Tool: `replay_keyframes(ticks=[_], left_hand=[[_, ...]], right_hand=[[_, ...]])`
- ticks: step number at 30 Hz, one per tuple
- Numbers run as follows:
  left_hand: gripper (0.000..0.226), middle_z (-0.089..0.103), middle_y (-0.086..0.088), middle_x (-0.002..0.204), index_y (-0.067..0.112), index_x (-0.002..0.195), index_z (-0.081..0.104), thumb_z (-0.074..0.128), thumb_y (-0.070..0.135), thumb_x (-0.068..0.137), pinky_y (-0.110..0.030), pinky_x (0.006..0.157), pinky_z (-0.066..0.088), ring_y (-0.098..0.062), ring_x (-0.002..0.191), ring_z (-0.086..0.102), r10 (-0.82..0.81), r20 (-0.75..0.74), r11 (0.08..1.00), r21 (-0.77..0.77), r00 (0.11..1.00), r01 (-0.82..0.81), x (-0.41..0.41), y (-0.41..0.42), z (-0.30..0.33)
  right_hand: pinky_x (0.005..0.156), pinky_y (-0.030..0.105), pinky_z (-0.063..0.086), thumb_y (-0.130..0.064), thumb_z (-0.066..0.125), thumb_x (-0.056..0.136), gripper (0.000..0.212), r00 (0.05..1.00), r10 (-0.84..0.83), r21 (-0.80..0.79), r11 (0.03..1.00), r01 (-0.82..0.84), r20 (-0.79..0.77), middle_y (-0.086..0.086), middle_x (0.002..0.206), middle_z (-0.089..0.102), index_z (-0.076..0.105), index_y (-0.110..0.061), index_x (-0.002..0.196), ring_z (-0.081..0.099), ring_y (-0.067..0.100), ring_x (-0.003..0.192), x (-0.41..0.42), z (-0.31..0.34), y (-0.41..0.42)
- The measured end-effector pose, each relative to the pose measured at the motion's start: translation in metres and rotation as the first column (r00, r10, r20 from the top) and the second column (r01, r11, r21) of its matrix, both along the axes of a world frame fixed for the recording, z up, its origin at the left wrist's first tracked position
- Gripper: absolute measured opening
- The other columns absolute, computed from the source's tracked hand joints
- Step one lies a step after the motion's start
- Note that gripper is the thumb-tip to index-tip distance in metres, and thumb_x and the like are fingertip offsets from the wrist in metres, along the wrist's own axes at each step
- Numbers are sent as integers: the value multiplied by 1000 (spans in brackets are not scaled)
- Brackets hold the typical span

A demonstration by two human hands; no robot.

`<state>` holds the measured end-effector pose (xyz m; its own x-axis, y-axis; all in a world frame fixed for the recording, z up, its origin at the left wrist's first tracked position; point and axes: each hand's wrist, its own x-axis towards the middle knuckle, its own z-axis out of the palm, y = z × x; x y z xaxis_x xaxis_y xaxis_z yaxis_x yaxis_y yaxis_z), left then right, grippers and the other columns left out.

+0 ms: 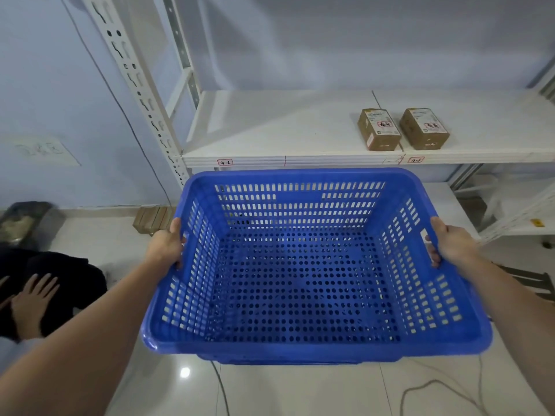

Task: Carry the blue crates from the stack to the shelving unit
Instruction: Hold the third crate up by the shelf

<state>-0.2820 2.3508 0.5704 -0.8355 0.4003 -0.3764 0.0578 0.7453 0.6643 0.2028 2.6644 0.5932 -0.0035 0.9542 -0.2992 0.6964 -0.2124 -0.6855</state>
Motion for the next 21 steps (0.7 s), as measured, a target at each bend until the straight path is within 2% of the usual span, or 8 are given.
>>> replay_keyframes(ticks=[4, 9, 17, 21], left_hand=[[69, 55, -14, 62, 4, 77, 56, 28, 62, 101, -46, 67, 53, -30, 52, 54, 1, 2, 1000, 1, 1000, -1, 2, -3, 2], [68, 53, -12, 62, 4, 80, 55, 28, 63, 100, -40, 61, 49, -29, 47, 50, 14, 61, 1000, 25, 998, -16, 1, -4, 7], [74, 55, -13, 57, 4, 74, 59, 28, 67, 97, -51, 71, 57, -29, 48, 53, 28, 2, 1000, 9, 1000, -28, -3, -10, -8], [76, 59, -14, 58, 2, 74, 61, 29, 67, 97, -51, 69, 58, -30, 48, 56, 22, -48, 1000, -3, 999, -22, -3, -8, -10]], right_hand=[[55, 42, 52, -56, 37, 101, 69, 1000, -10, -11, 1000, 9, -10, 21, 64, 60, 62, 7, 89, 54, 32, 49, 3, 2, -6], [68, 56, 59, -58, 35, 101, 76, 1000, 19, -41, 999, -18, 5, 21, 59, 62, 64, 10, 84, 58, 35, 48, 1, 8, -3], [73, 55, 59, -62, 32, 96, 75, 997, 23, -4, 1000, -23, 69, 18, 60, 65, 65, 4, 83, 61, 34, 48, 0, 1, -7], [72, 54, 59, -60, 31, 100, 74, 995, 43, 30, 999, -46, 90, 19, 62, 66, 65, 4, 81, 63, 37, 51, 1, -1, -6]])
